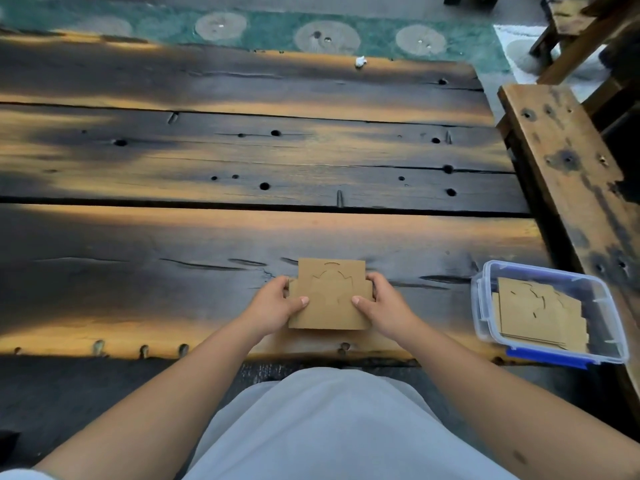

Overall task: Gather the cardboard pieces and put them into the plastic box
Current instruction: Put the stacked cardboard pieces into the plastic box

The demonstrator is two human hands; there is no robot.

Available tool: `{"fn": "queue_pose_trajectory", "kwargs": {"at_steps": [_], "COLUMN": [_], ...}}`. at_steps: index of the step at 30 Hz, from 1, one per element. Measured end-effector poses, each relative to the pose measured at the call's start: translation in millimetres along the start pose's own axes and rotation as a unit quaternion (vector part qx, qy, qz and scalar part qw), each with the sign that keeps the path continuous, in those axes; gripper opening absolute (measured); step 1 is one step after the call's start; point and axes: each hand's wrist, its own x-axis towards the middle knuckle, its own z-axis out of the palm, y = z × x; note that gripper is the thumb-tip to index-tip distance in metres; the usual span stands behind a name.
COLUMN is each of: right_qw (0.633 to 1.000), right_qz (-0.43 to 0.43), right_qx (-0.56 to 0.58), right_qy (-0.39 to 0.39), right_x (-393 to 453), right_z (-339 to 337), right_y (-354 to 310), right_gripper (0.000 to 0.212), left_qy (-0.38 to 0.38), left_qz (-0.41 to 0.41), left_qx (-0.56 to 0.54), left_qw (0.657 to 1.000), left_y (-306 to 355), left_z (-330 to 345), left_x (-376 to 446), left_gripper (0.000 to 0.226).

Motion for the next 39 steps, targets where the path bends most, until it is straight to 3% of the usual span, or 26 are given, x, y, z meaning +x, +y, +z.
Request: {"fn": "queue_pose_trajectory", "kwargs": {"at_steps": [10, 18, 24, 30, 35, 39], "right_qw": [0.998, 0.992, 0.988, 0.98, 0.976, 0.975], "right_qz": [0.034, 0.047, 0.049, 0.071, 0.088, 0.101], "right_qx": [0.022, 0.056, 0.087, 0.044, 0.034, 0.03], "right_qy": [0.046, 0.098, 0.119, 0.178, 0.195, 0.195], "right_x": [-6, -10, -21, -32, -41, -47], "right_z": [2, -43, -111, -192, -255, -294], "right_y": [14, 32, 58, 100, 139, 167], "right_gripper": [0.025, 0.015, 0.02, 0.014, 0.029, 0.033], "left_qy": [-0.015, -0.02, -0.034, -0.027, -0.035, -0.059], "left_qz": [0.007, -0.007, -0.004, 0.008, 0.017, 0.014], "left_qx": [0.007, 0.033, 0.053, 0.104, 0.153, 0.201], "left_qw": [1.0, 0.999, 0.998, 0.994, 0.988, 0.978], "left_y": [3, 36, 77, 125, 152, 166], "left_z": [4, 47, 114, 204, 275, 323], "left_x": [-3, 10, 21, 33, 44, 49], "left_gripper": [0.014, 0.022, 0.025, 0.023, 0.03, 0.021]}}
